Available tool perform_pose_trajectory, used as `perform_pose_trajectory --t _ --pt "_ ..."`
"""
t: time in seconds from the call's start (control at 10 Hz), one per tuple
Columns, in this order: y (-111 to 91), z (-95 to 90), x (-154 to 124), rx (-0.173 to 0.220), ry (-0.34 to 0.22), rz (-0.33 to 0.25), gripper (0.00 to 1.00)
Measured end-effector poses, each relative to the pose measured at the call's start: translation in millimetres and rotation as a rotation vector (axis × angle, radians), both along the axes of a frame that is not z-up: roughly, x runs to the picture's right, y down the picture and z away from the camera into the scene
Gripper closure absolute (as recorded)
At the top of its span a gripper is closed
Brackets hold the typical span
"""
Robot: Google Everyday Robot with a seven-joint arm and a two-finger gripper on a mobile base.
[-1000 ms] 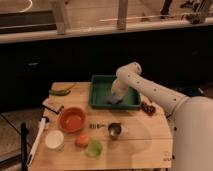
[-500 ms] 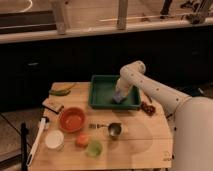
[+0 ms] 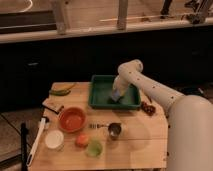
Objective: Wipe tray with sponge
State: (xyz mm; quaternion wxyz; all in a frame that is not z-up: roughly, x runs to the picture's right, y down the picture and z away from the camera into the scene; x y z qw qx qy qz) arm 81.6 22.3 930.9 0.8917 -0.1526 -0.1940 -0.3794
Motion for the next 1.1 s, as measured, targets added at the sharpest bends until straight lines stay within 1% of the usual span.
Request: perform_pose_trajectory --t 0.2,0.4,0.5,0.8,1.1 --pt "10 -10.1 -2 -0.008 -0.028 -0.009 1.0" --pt "14 -15.6 3 -0.014 -0.031 -0.006 1.0" --pt "16 -17.2 11 -0.017 -0.024 0.004 1.0" --pt "10 -11.7 33 -0.012 0.011 0.034 1.0" --pt "1 -3.1 27 -0.005 0.007 0.037 1.0"
